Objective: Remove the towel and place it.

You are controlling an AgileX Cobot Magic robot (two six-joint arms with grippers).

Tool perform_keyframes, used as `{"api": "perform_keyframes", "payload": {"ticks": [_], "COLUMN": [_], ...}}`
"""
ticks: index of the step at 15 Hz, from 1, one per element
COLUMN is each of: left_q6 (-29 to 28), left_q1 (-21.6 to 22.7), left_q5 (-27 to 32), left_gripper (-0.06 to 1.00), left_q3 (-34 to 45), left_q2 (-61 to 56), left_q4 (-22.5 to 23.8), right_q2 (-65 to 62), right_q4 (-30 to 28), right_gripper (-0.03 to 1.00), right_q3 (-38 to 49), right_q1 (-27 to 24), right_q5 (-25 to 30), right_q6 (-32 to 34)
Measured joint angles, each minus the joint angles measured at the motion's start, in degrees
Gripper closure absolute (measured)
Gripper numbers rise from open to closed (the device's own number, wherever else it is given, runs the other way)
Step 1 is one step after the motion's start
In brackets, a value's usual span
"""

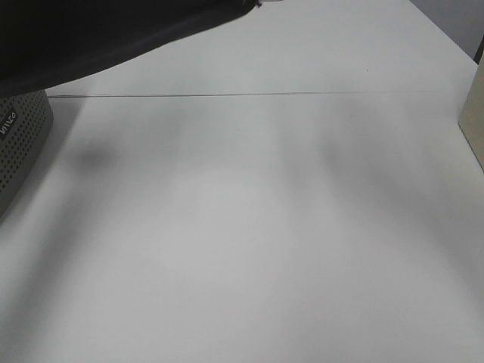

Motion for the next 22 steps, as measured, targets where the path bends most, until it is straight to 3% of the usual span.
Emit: {"api": "perform_keyframes", "payload": {"ticks": [1, 3, 7, 12, 15, 17, 19, 22], "left_q6": [-1.2, -1.49, -1.49, -1.49, -1.49, -1.49, -1.49, -1.49], "left_q1": [-2.12, -3.72, -6.65, -6.99, -9.4, -10.54, -11.17, -11.34], "left_q5": [0.97, 1.83, 3.72, 4.13, 7.45, 9.34, 10.89, 11.34], "left_gripper": [0.94, 0.94, 0.94, 0.94, 0.94, 0.94, 0.94, 0.94], "left_q3": [-3.38, -6.36, -15.36, -21.83, -26.13, -26.76, -26.81, -26.81], "left_q2": [2.86, 5.04, 8.42, 11.23, 12.55, 12.95, 13.98, 16.16], "left_q4": [-0.06, -0.06, -0.11, -0.11, -0.17, -0.17, -0.17, -1.32], "right_q2": [0.0, -0.23, -2.69, -7.62, -10.77, -11.52, -11.8, -11.8], "right_q4": [-5.21, -7.39, -7.33, 3.55, 10.26, 10.66, 5.96, 0.92], "right_gripper": [0.96, 0.96, 0.96, 0.96, 0.96, 0.96, 0.96, 0.96], "right_q3": [-7.45, -11.29, -12.38, -12.38, -12.38, -12.38, -12.49, -12.49], "right_q1": [0.0, 0.0, -2.75, -14.44, -17.42, -17.48, -17.48, -17.48], "right_q5": [0.4, 0.63, 1.03, 1.03, -2.29, -3.55, 0.63, -0.06], "right_q6": [-3.9, -5.79, -7.22, -4.3, -2.81, -2.46, -15.24, -28.76]}}
